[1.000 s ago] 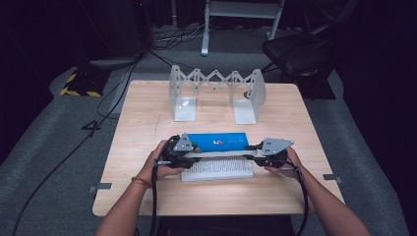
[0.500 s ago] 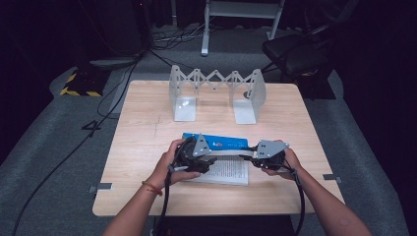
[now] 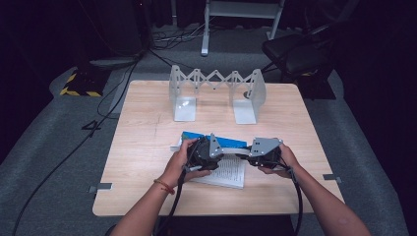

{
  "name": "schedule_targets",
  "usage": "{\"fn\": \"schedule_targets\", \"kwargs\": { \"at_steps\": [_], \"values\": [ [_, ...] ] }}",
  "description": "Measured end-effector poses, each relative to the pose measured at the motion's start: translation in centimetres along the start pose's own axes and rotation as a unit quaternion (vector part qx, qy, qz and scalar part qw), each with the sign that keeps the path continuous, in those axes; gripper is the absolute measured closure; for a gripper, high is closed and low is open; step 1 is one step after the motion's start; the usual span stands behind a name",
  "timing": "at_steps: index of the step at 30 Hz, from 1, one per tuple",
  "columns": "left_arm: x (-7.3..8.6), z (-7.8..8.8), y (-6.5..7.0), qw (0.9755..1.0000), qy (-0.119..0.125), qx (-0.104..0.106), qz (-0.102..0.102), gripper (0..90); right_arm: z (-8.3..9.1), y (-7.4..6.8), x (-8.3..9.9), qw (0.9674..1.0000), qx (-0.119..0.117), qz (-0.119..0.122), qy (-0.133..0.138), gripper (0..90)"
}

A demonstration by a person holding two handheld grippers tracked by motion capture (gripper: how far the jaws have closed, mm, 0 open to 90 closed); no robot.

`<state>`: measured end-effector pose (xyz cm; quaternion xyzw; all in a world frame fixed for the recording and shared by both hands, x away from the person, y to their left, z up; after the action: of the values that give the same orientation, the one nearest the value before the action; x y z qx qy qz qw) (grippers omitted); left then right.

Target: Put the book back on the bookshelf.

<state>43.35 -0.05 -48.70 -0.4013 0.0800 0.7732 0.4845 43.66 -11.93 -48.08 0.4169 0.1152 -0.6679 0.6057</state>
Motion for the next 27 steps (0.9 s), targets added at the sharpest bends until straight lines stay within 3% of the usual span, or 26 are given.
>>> {"fn": "schedule_targets", "kwargs": {
  "at_steps": [4, 6, 8, 13, 15, 16, 17, 19, 21, 22, 23, 24, 25, 27],
  "values": [
    [0.9, 0.2, 0.3, 0.9996, 0.011, 0.025, -0.011, 61.9, -0.3, -0.1, -0.3, 0.9999, 0.0, 0.004, -0.011, 76.2],
    [1.5, 0.2, 0.4, 0.9988, 0.029, 0.039, -0.009, 66.2, -0.3, -0.1, -0.4, 0.9999, 0.001, 0.002, -0.013, 75.1],
    [1.7, 0.1, 0.4, 0.9984, 0.041, 0.037, -0.015, 69.0, -0.4, -0.2, -0.6, 0.9999, -0.001, 0.001, -0.013, 73.8],
    [1.8, 0.3, -0.1, 0.9963, 0.072, 0.046, 0.003, 72.9, -0.1, 0.6, -1.3, 0.9979, -0.02, -0.057, 0.024, 62.1],
    [1.8, 0.6, -0.3, 0.9951, 0.086, 0.047, 0.013, 74.3, 0.6, 1.9, -1.1, 0.9953, -0.005, -0.086, 0.045, 54.0],
    [2.0, 1.3, -1.0, 0.9906, 0.114, 0.061, 0.045, 74.4, 0.9, 2.7, -0.8, 0.9928, 0.001, -0.106, 0.055, 51.5],
    [2.0, 1.5, -1.3, 0.9892, 0.121, 0.064, 0.052, 74.3, 1.2, 3.4, -0.4, 0.9893, 0.001, -0.13, 0.066, 50.9],
    [2.0, 2.1, -2.1, 0.9868, 0.134, 0.064, 0.065, 74.6, 1.3, 4.6, 1.0, 0.9862, 0.015, -0.154, 0.06, 49.3],
    [2.2, 2.4, -2.6, 0.9839, 0.144, 0.069, 0.08, 74.6, 0.6, 5.5, 3.0, 0.9882, 0.044, -0.146, 0.017, 47.7],
    [2.2, 2.4, -2.6, 0.9839, 0.144, 0.069, 0.08, 74.4, 0.1, 5.6, 3.8, 0.9872, 0.043, -0.153, 0.009, 47.6],
    [2.5, 2.6, -3.0, 0.9805, 0.153, 0.085, 0.089, 74.3, -0.3, 5.7, 4.5, 0.9872, 0.044, -0.153, 0.002, 47.6],
    [2.5, 2.6, -3.0, 0.9805, 0.153, 0.085, 0.089, 74.3, -0.3, 5.7, 4.5, 0.9872, 0.044, -0.153, 0.002, 47.6],
    [2.8, 2.8, -3.2, 0.979, 0.157, 0.091, 0.093, 74.1, -1.0, 5.9, 5.7, 0.9855, 0.058, -0.159, -0.003, 48.4],
    [3.1, 3.0, -3.4, 0.9774, 0.16, 0.097, 0.099, 73.8, -1.5, 6.0, 6.4, 0.9836, 0.057, -0.171, -0.006, 48.2]
  ]
}}
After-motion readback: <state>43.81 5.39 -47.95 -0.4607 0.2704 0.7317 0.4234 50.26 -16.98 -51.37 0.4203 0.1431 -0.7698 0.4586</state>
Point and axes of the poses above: each handheld gripper's, and its own axes: z roughly backward along the jaws, x roughly out of its underside, y roughly to its right, the point moved 10 cm from there along -z, roughly forward along the jaws, and after that the axes turned 1 degree about x, right-handed, at the moved point
